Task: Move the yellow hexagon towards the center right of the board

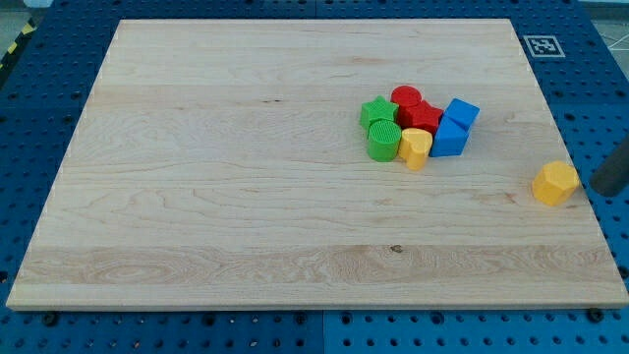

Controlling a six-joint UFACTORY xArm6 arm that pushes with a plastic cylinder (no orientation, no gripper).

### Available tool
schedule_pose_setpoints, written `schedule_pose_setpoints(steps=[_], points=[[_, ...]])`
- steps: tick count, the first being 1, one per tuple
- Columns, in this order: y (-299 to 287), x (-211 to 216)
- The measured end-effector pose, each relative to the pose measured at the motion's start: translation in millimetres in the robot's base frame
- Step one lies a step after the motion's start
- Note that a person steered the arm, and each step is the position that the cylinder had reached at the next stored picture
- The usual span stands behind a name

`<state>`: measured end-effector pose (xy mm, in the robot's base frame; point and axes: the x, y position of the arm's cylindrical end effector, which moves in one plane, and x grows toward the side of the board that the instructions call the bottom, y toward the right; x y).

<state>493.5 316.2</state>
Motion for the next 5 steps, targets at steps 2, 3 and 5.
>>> schedule_pose_setpoints(steps=[2, 3, 5], points=[[-24.4, 9.3], [-26.1, 16.4], [-42.1, 45.5]])
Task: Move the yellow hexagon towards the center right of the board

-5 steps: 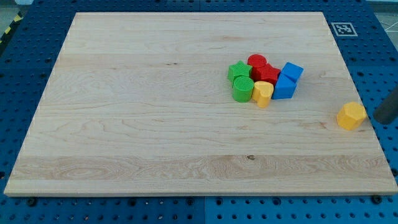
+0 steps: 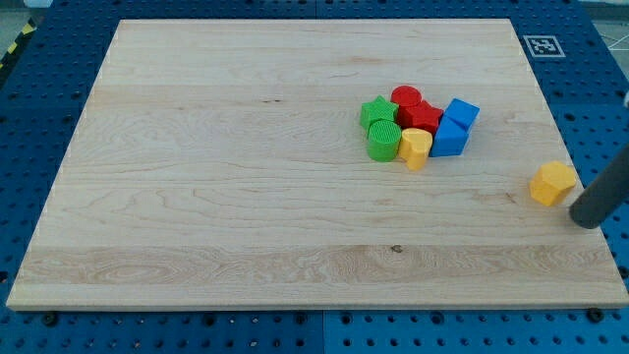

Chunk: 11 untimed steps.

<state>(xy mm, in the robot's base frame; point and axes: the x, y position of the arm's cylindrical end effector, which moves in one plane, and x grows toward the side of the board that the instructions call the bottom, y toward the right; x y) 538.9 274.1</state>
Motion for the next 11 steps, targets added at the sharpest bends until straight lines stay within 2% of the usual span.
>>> schedule_pose_setpoints(steps=[2, 3, 5, 7, 9, 11], points=[[-7.5, -33.1], [-32.4, -50.0], [-57.8, -54.7], [-57.6, -72.8], [-55.8, -72.7], [-12.3, -68.9]])
